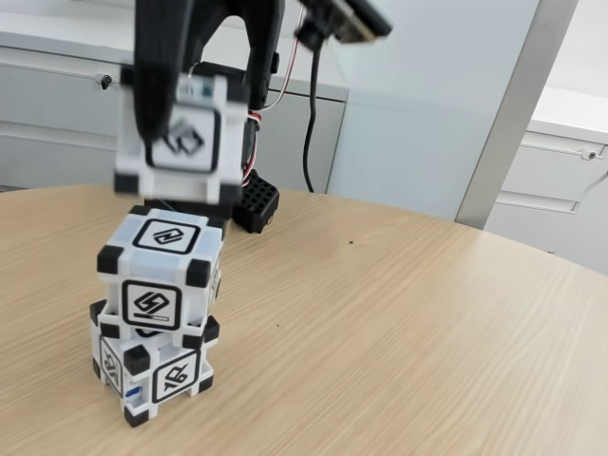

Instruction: Stack cubes from left to right.

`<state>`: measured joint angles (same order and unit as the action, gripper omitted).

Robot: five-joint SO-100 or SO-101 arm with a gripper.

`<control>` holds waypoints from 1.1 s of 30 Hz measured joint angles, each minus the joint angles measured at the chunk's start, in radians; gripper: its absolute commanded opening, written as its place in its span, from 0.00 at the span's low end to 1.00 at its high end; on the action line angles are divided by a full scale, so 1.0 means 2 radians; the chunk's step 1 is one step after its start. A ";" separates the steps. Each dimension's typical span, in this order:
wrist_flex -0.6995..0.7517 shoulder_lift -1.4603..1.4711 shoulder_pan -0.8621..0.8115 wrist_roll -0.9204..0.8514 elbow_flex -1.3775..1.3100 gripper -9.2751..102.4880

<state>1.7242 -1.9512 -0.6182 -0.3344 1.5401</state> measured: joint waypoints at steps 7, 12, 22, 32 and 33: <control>0.000 -0.005 0.000 -0.002 0.028 0.24; 0.000 -0.005 0.000 0.008 0.028 0.24; 0.000 -0.005 0.000 0.010 0.032 0.24; 0.000 -0.005 0.000 0.004 0.032 0.24; 0.000 -0.005 0.000 0.004 0.032 0.24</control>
<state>1.7242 -1.9604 -0.6182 -0.3267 1.6045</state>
